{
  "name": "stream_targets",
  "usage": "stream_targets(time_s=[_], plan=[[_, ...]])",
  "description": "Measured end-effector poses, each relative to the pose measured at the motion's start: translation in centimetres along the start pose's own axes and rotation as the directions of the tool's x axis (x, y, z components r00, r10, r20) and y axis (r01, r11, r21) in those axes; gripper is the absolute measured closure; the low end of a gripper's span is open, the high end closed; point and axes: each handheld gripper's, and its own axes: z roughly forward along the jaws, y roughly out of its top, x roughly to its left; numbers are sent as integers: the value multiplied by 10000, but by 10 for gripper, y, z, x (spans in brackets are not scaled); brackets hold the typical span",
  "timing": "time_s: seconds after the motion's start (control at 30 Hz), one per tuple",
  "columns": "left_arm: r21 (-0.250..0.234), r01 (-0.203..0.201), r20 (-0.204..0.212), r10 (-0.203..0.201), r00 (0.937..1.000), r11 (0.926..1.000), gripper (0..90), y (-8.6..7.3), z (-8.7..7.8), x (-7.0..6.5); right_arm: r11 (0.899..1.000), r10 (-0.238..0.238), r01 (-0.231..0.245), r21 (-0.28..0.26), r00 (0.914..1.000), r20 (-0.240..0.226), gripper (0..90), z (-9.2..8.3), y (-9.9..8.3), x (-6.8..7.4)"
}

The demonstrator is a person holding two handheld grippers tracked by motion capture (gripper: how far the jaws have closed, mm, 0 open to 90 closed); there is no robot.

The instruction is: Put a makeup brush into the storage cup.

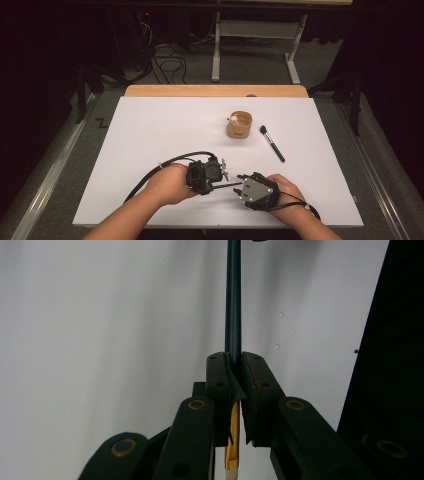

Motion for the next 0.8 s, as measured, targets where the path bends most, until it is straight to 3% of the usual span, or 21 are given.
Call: stream_targets(time_s=[0.8], plan=[[27,-160,90,160,9998,9999,834,2,5,-2,9995,-321,321,-14,9992,-226,645,9,-2,0]])
